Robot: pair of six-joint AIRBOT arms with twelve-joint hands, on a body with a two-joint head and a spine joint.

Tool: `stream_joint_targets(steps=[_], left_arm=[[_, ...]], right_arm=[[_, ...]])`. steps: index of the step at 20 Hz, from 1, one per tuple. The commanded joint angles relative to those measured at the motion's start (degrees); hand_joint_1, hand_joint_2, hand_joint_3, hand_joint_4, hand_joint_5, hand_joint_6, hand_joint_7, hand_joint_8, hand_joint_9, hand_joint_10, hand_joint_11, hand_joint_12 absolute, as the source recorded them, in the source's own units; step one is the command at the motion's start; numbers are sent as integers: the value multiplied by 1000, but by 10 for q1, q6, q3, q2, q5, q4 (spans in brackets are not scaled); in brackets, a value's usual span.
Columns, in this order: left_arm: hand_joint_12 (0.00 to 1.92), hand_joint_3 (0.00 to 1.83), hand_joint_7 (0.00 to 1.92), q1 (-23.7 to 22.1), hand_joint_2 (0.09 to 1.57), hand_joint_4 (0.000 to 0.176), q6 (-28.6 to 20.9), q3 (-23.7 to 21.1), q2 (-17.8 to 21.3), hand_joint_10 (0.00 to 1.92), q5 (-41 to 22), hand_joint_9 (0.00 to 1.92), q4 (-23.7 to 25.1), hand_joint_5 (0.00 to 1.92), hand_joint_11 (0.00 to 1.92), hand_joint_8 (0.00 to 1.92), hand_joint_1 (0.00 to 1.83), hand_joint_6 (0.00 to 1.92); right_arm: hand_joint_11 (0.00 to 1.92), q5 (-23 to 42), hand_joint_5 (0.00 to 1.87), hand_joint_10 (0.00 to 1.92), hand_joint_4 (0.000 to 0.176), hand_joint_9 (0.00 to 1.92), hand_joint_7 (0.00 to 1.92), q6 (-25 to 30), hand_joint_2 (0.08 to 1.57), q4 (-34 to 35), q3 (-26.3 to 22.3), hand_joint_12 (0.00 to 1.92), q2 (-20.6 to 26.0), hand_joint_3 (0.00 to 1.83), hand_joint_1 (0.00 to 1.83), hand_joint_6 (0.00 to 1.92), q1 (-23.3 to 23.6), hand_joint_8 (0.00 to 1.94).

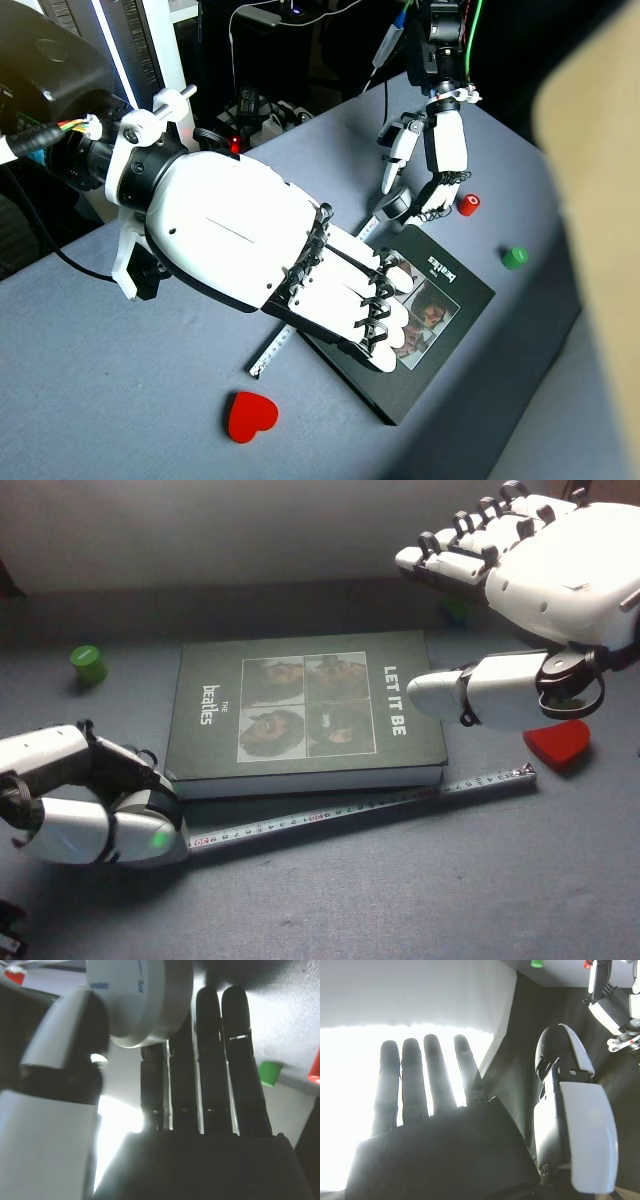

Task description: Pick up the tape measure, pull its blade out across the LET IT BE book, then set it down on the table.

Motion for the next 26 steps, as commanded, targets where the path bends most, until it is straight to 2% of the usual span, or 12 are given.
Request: stream_joint_targets(steps=[1,6,7,11,15,17,19,21,23,24,25,26], left_arm=[[774,1,282,-6,986,0,-5,4,2,0,-69,268,-14,358,33,0,303,0],[813,0,271,15,984,0,-7,-13,27,2,-36,261,7,337,1,1,283,2],[813,0,271,34,984,0,-8,-21,38,2,-41,261,13,337,1,1,283,2],[828,0,300,61,981,0,-19,-33,55,9,-48,285,19,361,19,10,313,7],[834,0,373,52,987,0,-15,-32,54,9,-57,332,21,395,47,10,318,6],[823,1,434,43,999,0,-8,-28,54,11,-57,403,21,430,91,7,318,4],[813,1,490,24,1009,0,16,-14,53,13,-57,467,21,491,148,8,320,9],[811,1,496,-14,1010,0,39,8,48,12,-54,474,21,497,155,8,332,8],[809,0,503,-79,1007,0,75,24,49,10,-22,476,21,500,159,8,345,7],[807,0,505,-125,1003,0,103,27,54,10,5,481,20,497,160,8,353,5],[808,0,513,-152,1000,0,133,26,58,12,29,491,12,502,171,9,362,6],[793,0,526,-193,1000,0,178,23,63,6,64,500,-9,517,185,3,365,3]], right_arm=[[0,14,26,3,77,87,79,2,1149,-32,-2,348,4,4,22,0,6,3],[0,14,22,2,78,88,75,3,1152,-32,-2,349,5,4,22,0,7,1],[0,14,22,2,78,88,75,3,1152,-32,-2,349,5,4,22,0,7,1],[0,14,31,0,77,83,76,3,1143,-32,-2,353,5,0,44,3,7,1],[0,11,44,2,74,93,84,5,1147,-32,-2,377,5,1,42,5,8,2],[0,11,85,10,66,137,163,5,1148,-32,-2,500,5,0,38,9,8,15],[0,11,199,12,51,247,313,5,1152,-32,-2,756,5,0,37,8,8,8],[0,10,250,14,41,318,368,5,1148,-32,-3,877,5,0,58,8,8,6],[0,11,262,12,36,333,376,6,1146,-32,-4,898,5,0,81,7,8,4],[0,11,272,10,34,334,377,10,1144,-32,-5,900,6,0,91,9,7,3],[0,11,274,10,33,334,377,10,1143,-32,-6,900,7,0,94,9,7,3],[0,11,277,10,33,337,383,10,1143,-32,-8,901,7,0,94,10,7,5]])
